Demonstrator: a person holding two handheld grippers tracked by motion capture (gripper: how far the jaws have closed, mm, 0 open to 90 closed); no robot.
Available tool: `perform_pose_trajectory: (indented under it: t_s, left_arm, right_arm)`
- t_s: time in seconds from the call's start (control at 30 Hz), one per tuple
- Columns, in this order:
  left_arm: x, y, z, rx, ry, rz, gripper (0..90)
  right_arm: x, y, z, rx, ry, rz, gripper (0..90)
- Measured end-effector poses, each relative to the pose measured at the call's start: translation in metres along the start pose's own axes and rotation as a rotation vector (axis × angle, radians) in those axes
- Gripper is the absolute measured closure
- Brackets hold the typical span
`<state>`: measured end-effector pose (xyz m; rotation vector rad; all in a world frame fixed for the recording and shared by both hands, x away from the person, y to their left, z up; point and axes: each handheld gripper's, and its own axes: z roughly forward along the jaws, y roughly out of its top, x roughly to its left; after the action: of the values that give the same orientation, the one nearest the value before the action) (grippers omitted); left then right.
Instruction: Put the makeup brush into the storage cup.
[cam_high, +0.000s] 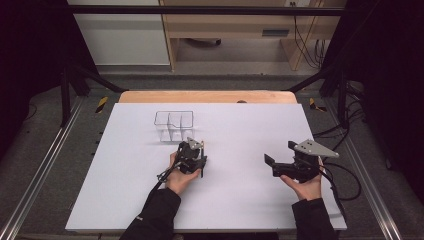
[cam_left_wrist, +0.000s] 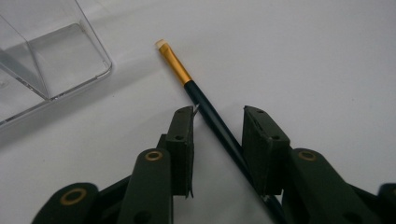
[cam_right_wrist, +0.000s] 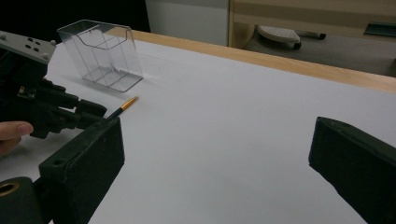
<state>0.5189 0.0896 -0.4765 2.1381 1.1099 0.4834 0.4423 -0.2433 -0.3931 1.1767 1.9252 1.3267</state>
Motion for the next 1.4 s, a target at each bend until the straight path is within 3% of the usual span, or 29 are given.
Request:
perform_pose_trajectory:
  t_s: [0.5, 0.7, 0.83, 0.87, 1.13, 1.4]
  left_arm:
    - [0.002, 0.0, -0.005, 0.035, -0.025, 0.025, 81.9]
    - [0.004, 0.001, -0.006, 0.047, -0.043, 0.042, 81.6]
    - [0.007, 0.003, -0.008, 0.081, -0.076, 0.057, 67.7]
    - [0.008, 0.005, -0.01, 0.089, -0.066, 0.069, 63.7]
    - [0.011, 0.026, -0.023, 0.13, -0.051, 0.118, 50.0]
    - [0.011, 0.048, -0.021, 0.175, -0.054, 0.156, 38.4]
  right_arm:
    - [-0.004, 0.0, -0.003, -0.01, -0.012, 0.011, 3.9]
    - [-0.005, 0.0, -0.003, -0.007, -0.01, 0.014, 3.9]
    - [-0.005, 0.0, -0.004, -0.013, -0.009, 0.014, 4.0]
    - [-0.005, 0.0, -0.005, -0.016, -0.007, 0.017, 4.0]
    - [-0.006, 0.001, -0.006, -0.016, -0.01, 0.018, 4.0]
    - [-0.008, 0.002, -0.008, -0.022, -0.006, 0.02, 4.1]
